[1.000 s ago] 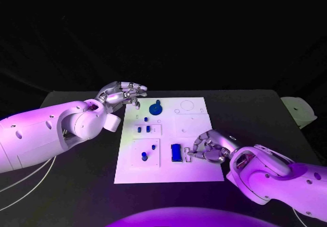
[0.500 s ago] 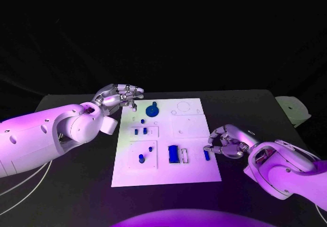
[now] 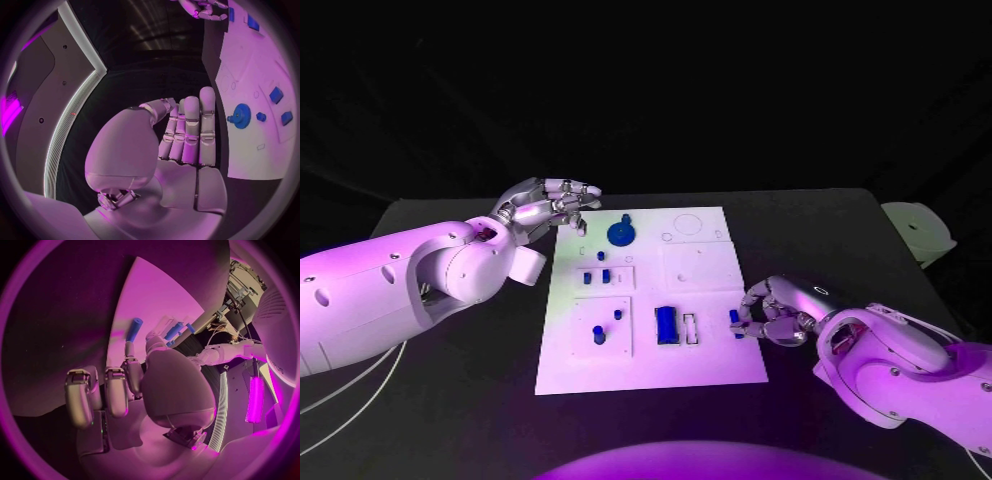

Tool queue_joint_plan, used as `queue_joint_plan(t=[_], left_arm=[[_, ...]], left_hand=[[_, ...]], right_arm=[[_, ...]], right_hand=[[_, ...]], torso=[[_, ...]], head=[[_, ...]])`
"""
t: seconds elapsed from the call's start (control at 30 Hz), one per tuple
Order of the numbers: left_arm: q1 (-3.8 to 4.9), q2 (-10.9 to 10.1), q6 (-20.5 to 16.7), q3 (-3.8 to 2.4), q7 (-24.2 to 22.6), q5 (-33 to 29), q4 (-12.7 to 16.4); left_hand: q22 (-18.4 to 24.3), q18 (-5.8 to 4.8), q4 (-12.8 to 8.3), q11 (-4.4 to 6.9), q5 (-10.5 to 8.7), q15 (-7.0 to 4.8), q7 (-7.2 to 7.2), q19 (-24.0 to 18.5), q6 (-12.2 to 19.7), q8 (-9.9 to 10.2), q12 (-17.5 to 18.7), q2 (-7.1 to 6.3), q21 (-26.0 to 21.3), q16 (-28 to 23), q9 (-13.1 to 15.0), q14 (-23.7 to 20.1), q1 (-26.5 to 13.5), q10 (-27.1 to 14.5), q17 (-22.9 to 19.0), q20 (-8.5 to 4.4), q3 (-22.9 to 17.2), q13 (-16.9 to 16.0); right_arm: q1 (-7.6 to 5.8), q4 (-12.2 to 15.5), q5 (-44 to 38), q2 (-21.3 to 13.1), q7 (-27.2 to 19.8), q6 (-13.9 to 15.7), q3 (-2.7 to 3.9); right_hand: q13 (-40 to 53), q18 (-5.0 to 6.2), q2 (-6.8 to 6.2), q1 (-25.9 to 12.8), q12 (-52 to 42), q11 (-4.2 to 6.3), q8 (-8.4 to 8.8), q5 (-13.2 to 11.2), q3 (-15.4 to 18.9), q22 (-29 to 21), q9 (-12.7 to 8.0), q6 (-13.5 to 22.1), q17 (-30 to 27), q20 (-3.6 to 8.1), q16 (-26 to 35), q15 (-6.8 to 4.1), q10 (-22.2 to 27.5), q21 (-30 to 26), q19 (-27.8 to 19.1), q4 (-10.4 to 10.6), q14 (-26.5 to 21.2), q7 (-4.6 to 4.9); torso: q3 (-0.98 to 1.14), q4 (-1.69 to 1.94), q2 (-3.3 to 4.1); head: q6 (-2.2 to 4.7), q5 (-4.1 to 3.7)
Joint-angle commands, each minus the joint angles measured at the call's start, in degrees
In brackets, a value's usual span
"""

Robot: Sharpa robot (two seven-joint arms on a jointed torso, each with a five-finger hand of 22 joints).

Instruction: Assemble the parts on the task board

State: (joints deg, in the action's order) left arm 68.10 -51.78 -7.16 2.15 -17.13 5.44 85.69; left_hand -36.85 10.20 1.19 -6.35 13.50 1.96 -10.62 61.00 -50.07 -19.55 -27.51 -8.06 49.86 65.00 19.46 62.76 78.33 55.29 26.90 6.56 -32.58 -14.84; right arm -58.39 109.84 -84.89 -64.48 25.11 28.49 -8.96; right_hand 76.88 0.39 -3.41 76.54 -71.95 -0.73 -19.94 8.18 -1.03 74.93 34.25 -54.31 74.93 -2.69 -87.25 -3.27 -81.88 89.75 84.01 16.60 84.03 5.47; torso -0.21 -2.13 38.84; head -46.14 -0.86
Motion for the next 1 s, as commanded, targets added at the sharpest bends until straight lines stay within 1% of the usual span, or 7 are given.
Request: queue_joint_plan(t=[0.03,0.5,0.63,0.73,0.8,0.93,1.0], left_arm=[[0.05,-0.05,0.77,-0.02,-0.57,0.01,0.20],[0.05,-0.33,0.77,0.00,-0.54,0.01,0.33],[0.05,-0.34,0.79,0.00,-0.49,0.01,0.37],[0.05,-0.37,0.79,0.00,-0.46,0.01,0.39],[0.05,-0.39,0.77,0.00,-0.45,0.01,0.39],[0.05,-0.43,0.76,0.00,-0.42,0.01,0.43],[0.05,-0.43,0.76,0.00,-0.40,0.01,0.44]], left_hand=[[0.08,0.37,0.13,-0.05,0.33,-0.06,-0.02,0.16,0.42,-0.26,-0.39,0.13,-0.39,0.37,0.08,-0.33,-0.25,-0.26,-0.07,0.33,-0.26,0.07],[0.10,0.38,0.15,-0.04,0.33,-0.05,0.01,0.14,0.46,-0.30,-0.47,0.11,-0.43,0.40,0.09,-0.36,-0.32,-0.32,-0.11,0.35,-0.31,0.09],[0.11,0.38,0.17,-0.04,0.33,-0.05,0.01,0.14,0.48,-0.33,-0.52,0.12,-0.45,0.41,0.09,-0.37,-0.35,-0.34,-0.14,0.36,-0.35,0.10],[0.11,0.38,0.17,-0.04,0.33,-0.05,0.01,0.14,0.48,-0.33,-0.52,0.12,-0.45,0.41,0.09,-0.37,-0.35,-0.34,-0.14,0.36,-0.35,0.10],[0.11,0.38,0.17,-0.04,0.33,-0.05,0.01,0.14,0.48,-0.33,-0.52,0.12,-0.45,0.41,0.09,-0.37,-0.35,-0.34,-0.14,0.36,-0.35,0.10],[0.12,0.38,0.19,-0.04,0.33,-0.05,0.01,0.13,0.49,-0.35,-0.54,0.14,-0.46,0.42,0.10,-0.37,-0.37,-0.36,-0.15,0.36,-0.38,0.11],[0.12,0.39,0.17,-0.03,0.34,-0.06,0.01,0.13,0.50,-0.36,-0.56,0.15,-0.47,0.43,0.10,-0.38,-0.36,-0.38,-0.16,0.36,-0.41,0.11]], right_arm=[[0.28,-0.39,-2.85,0.46,3.74,-1.99,-0.04],[0.81,-1.76,-5.20,2.50,5.26,-3.47,-0.08],[1.08,-2.27,-5.72,3.26,5.44,-3.99,-0.10],[1.27,-2.72,-6.20,3.62,5.56,-4.39,-0.11],[1.34,-2.92,-6.41,3.76,5.61,-4.67,-0.12],[1.43,-3.15,-7.13,4.00,5.71,-5.30,-0.12],[1.46,-3.18,-7.54,4.09,5.80,-5.65,-0.13]], right_hand=[[2.84,-0.39,0.12,-0.54,0.02,-0.32,0.37,-0.20,0.20,15.07,-0.06,-0.38,8.95,-0.47,0.05,0.43,0.11,0.25,5.99,0.11,4.67,0.07],[2.86,-0.39,0.45,-0.42,-0.02,-0.20,0.35,0.02,0.06,15.07,-0.10,-0.81,8.89,-0.47,0.08,0.37,0.09,0.25,5.99,-0.02,4.65,-0.09],[2.89,-0.39,1.13,1.05,-0.06,0.09,0.53,0.51,-0.77,15.07,-0.25,-1.24,8.89,-0.34,0.10,0.12,0.06,0.25,5.99,-0.41,4.65,-0.40],[2.90,-0.39,2.36,4.81,-0.03,0.45,0.97,-1.28,-3.52,15.07,-0.55,-1.54,8.91,-0.06,0.10,-0.21,0.10,0.25,5.99,-1.47,4.65,-0.76],[2.91,-0.39,2.83,7.81,0.02,0.64,1.27,-1.37,-6.47,15.07,-0.77,-1.75,8.94,0.17,0.10,-0.44,0.19,0.25,5.99,-2.81,4.66,-0.95],[2.94,-0.39,1.03,9.66,0.05,0.69,1.42,2.27,-12.99,15.07,-0.74,-2.37,9.03,0.34,0.09,-0.48,0.17,0.25,5.99,-4.49,4.67,-0.92],[2.89,-0.39,-1.03,8.47,0.14,0.78,0.68,4.13,-18.61,15.07,0.23,-2.47,9.09,0.31,0.09,-0.28,0.03,0.25,5.99,-5.95,4.68,-0.76]], torso=[[-0.01,0.08,0.05],[0.04,-0.09,-0.04],[0.01,-0.06,-0.05],[-0.01,-0.01,-0.04],[-0.03,-0.03,-0.06],[-0.02,-0.09,-0.07],[-0.01,-0.07,-0.09]], head=[[-0.13,0.04],[-0.39,0.45],[-0.50,0.48],[-0.46,0.45],[-0.46,0.49],[-0.46,0.57],[-0.50,0.60]])
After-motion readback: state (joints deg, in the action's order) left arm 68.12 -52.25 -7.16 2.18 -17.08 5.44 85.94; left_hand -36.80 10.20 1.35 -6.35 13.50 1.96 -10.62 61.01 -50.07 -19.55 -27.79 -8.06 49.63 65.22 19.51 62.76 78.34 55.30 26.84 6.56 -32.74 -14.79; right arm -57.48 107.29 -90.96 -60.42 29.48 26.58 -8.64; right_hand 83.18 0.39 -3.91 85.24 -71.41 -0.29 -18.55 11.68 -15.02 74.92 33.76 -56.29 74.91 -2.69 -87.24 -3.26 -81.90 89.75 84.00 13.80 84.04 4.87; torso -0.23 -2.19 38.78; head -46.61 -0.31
